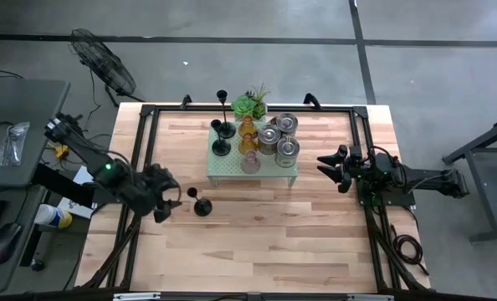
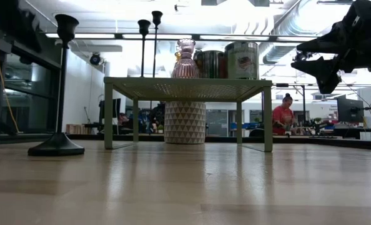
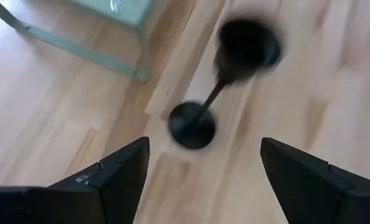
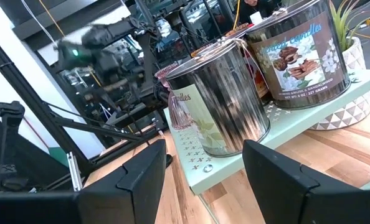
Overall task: Pick & Place candle stick holders
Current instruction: Put the black candle holder on the shelf
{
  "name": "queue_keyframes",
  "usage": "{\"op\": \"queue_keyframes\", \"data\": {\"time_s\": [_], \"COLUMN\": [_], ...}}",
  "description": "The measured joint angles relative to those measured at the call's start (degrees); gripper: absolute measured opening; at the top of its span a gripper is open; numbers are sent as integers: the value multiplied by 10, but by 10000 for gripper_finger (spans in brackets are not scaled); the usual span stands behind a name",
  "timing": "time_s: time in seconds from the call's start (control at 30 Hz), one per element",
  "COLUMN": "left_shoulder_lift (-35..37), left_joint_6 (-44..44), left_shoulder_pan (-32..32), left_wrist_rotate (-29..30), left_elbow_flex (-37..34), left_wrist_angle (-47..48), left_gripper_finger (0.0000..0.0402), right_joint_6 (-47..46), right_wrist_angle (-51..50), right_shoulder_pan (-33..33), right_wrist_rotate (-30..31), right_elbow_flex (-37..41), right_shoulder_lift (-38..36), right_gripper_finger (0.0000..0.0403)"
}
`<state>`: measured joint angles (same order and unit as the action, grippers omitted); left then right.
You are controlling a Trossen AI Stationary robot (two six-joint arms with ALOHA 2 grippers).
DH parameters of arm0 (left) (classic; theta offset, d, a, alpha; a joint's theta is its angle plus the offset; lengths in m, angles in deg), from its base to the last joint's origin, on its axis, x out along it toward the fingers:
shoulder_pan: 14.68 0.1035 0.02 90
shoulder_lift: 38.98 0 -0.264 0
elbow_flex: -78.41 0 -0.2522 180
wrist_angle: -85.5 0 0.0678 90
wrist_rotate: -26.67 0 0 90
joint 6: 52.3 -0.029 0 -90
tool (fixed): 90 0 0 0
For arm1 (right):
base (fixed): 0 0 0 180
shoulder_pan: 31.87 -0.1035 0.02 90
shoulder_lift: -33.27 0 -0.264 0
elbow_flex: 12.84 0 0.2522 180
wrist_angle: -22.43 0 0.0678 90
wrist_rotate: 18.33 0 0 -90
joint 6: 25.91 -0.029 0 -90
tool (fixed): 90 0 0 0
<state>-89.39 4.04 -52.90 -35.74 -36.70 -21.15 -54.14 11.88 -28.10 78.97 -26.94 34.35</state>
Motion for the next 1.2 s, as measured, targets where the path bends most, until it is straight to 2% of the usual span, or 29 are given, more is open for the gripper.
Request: {"op": "queue_keyframes", "data": {"time_s": [0.17,0.33,0.63,0.97,1.07,1.2], "left_shoulder_lift": [0,1,7,7,7,7], "left_joint_6": [-2,20,-52,-137,-151,-191], "left_shoulder_pan": [0,-1,-1,-1,-1,-1], "left_wrist_rotate": [0,33,51,138,140,142], "left_elbow_flex": [-78,-110,-137,-144,-144,-144], "left_wrist_angle": [-24,-59,-144,-209,-217,-271], "left_gripper_finger": [301,301,301,301,301,301], "right_joint_6": [0,0,0,0,0,0], "right_wrist_angle": [0,0,0,0,0,0], "right_shoulder_pan": [0,0,0,0,0,0], "right_wrist_rotate": [0,0,0,0,0,0], "right_elbow_flex": [0,0,0,0,0,0], "right_shoulder_lift": [0,0,0,0,0,0], "right_gripper_finger": [206,206,206,206,206,206]}}
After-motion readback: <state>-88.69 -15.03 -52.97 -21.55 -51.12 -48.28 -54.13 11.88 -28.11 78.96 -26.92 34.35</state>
